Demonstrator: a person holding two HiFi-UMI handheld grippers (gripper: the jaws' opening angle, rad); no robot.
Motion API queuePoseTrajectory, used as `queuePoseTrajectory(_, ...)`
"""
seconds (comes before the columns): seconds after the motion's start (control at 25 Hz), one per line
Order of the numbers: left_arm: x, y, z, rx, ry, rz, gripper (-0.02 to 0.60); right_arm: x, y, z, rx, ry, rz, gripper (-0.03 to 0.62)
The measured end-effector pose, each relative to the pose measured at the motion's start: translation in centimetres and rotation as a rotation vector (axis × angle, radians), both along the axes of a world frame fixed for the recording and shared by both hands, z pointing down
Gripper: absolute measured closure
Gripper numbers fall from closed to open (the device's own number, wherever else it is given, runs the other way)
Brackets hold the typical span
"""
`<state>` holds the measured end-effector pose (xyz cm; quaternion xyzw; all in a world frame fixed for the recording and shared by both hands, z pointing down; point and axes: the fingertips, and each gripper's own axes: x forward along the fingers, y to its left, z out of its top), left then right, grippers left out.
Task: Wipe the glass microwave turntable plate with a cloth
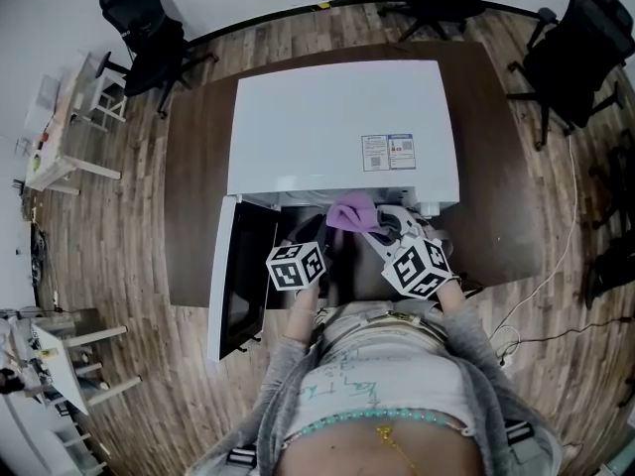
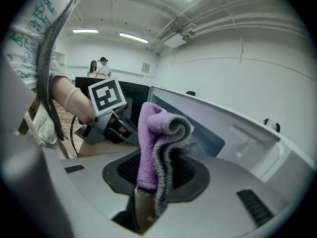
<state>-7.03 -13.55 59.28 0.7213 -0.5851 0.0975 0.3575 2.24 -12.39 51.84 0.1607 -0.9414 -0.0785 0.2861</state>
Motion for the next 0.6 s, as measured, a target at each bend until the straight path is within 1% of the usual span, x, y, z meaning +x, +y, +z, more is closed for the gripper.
queuePoseTrajectory(0.12,0.3,0.7,-0.9,0.018,0.006,0.032,0.56,-0.6,0.0,-0.5,-0.011,-0.025,0.02,0.474)
queuePoseTrajectory(0.4,0.5,1.3,-3.3,0.07,0.027,0.079,0.571,-2.1,0.6,-0.6,-0.036,-0.051,0.044,0.474)
queuePoseTrajectory(0.6,1.0,1.8,-4.5,0.086,0.04,0.119,0.571,-2.6,0.8,-0.8,-0.052,-0.071,0.071,0.474)
